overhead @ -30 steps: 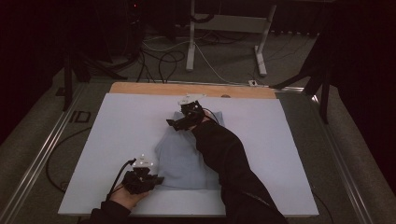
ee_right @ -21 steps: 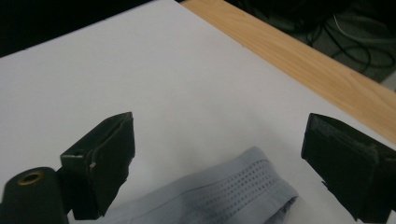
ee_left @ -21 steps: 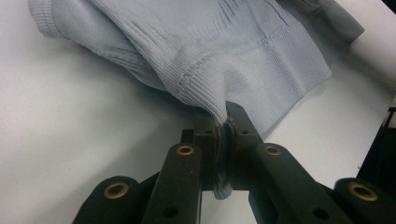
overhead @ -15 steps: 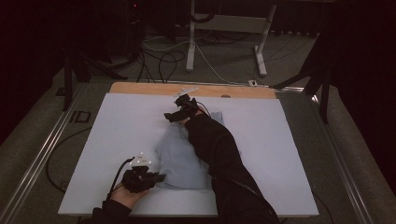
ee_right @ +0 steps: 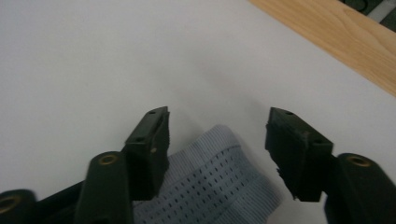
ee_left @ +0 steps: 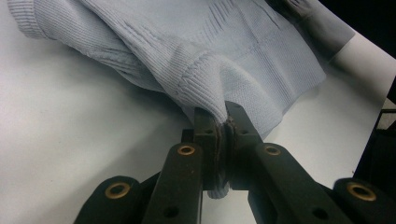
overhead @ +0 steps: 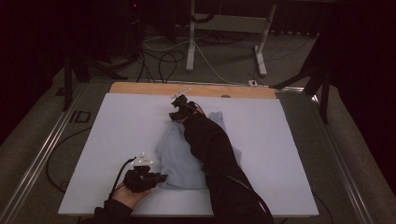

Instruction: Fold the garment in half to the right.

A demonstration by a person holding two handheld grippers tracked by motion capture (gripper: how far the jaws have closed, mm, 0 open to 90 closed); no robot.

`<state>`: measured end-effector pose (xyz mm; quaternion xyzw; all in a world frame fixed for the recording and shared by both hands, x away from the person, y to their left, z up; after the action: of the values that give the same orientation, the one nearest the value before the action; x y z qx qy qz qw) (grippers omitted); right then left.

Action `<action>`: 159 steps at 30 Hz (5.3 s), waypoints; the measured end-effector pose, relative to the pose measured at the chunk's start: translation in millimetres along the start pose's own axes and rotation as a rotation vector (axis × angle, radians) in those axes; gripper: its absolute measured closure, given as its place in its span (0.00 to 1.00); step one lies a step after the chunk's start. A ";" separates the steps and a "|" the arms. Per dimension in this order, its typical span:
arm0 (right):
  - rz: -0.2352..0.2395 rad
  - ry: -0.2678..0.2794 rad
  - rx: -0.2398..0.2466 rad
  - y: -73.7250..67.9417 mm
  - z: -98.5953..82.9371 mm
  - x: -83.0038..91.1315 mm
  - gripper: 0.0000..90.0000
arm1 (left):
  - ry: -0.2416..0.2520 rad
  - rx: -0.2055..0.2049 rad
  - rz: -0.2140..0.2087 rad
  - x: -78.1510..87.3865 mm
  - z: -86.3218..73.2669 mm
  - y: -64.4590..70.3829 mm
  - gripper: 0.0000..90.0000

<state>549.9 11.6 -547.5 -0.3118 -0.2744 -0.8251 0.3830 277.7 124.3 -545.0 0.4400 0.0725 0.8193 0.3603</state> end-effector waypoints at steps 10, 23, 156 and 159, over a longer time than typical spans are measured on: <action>0.023 -0.078 0.055 -3.2 -4.9 -7.9 0.66 | 0.001 0.001 -0.002 -0.4 0.0 0.2 0.96; 0.031 -0.095 0.078 -4.7 -2.4 -7.3 0.89 | -0.002 0.012 -0.011 -0.5 0.3 -0.5 0.96; 0.073 0.071 -0.044 77.9 -111.5 112.1 1.00 | -0.222 -0.279 -0.064 -165.1 57.9 168.0 0.94; 0.068 0.039 -0.047 76.7 -119.8 103.4 1.00 | -0.221 -0.284 -0.062 -165.5 57.2 168.7 0.95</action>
<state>522.0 -161.6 -534.7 -0.3136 -0.2365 -0.8239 0.4085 291.5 -118.4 -547.7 0.4694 -0.0707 0.7566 0.4496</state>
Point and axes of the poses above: each handheld gripper's, and its own axes: x roughly backward along the jaws, z roughly out of its top, y roughly to its right, the point moved 5 cm from there along -x, roughly forward along the jaws, and after that the axes turned 13 degrees about x, right-handed, at the moved point
